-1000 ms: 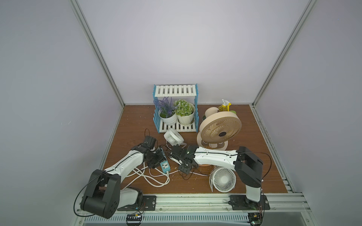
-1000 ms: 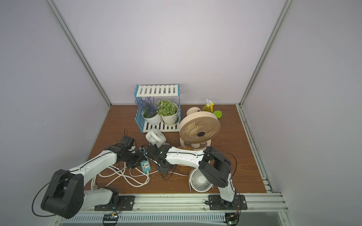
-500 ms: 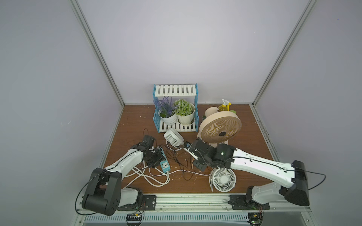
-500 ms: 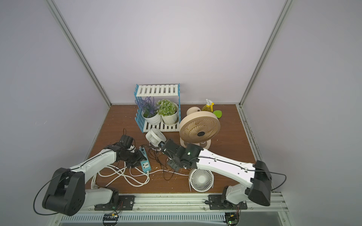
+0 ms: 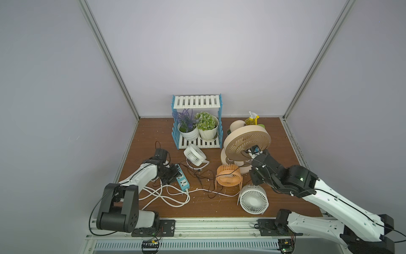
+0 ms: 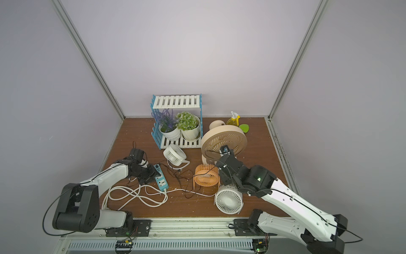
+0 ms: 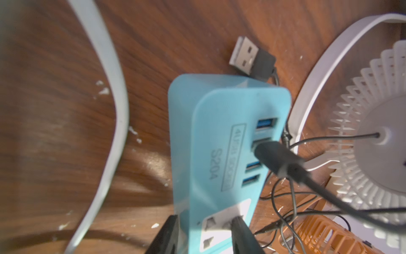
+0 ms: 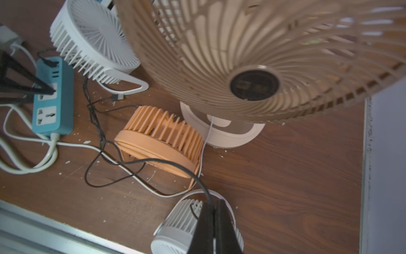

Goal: Unplug the desk fan from the power strip
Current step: Adjust the plug at the center of the board.

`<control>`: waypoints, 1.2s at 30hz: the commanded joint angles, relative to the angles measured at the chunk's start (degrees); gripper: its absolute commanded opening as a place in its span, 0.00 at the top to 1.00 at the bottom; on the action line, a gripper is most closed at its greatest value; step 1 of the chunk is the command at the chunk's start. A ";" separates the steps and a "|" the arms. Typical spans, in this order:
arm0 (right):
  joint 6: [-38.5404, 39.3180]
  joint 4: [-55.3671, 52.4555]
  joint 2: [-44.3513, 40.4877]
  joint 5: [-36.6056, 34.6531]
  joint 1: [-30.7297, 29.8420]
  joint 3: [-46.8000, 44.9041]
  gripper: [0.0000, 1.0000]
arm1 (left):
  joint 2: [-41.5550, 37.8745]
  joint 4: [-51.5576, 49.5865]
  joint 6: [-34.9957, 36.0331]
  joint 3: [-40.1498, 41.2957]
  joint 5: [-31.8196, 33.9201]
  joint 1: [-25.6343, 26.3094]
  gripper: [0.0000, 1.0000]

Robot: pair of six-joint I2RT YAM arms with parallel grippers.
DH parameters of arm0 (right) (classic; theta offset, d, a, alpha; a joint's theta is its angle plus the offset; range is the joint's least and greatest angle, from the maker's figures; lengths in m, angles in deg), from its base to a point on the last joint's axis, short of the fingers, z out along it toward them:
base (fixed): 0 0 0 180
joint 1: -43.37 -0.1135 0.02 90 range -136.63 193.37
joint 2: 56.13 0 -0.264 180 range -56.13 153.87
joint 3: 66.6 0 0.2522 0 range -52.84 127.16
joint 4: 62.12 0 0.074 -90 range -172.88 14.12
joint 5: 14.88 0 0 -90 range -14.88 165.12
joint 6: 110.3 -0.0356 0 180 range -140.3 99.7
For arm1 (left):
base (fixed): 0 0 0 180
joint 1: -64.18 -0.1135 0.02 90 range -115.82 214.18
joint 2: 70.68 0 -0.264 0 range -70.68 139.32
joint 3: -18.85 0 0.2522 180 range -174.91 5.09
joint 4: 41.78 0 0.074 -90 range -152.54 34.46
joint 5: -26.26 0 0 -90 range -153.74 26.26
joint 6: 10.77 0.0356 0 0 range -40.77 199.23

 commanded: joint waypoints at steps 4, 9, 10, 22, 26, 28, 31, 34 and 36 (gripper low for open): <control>-8.21 -10.27 -4.73 -8.59 2.42 -3.53 1.00 | 5.13 -2.95 0.48 3.08 15.09 -2.23 0.58; -10.08 -11.86 -5.54 -10.17 3.35 -3.95 1.00 | 5.93 -2.63 0.47 2.44 14.72 -3.87 0.58; -9.72 -11.57 -5.27 -9.53 3.43 -3.90 1.00 | 6.11 -2.59 0.51 2.30 14.62 -4.41 0.58; 12.44 5.19 7.73 18.32 -5.71 -1.11 0.37 | 6.33 -1.76 1.44 2.85 11.99 -5.83 0.58; 17.99 9.13 15.64 26.17 -7.65 1.42 0.37 | 5.95 -1.17 1.40 3.09 11.26 -5.83 0.58; 18.95 14.38 19.78 29.81 -8.23 0.54 0.46 | 6.28 -0.88 1.52 2.94 10.77 -5.83 0.58; 19.38 20.04 25.04 32.29 -8.71 -0.64 0.60 | 6.69 -0.68 1.62 2.89 10.37 -5.83 0.58; 19.51 21.29 30.87 29.16 -10.23 -0.08 0.67 | 6.46 -0.61 1.46 3.10 10.31 -5.83 0.57; 18.89 22.60 33.41 26.11 -11.15 -0.11 0.69 | 6.59 -0.53 1.47 3.25 10.18 -5.79 0.57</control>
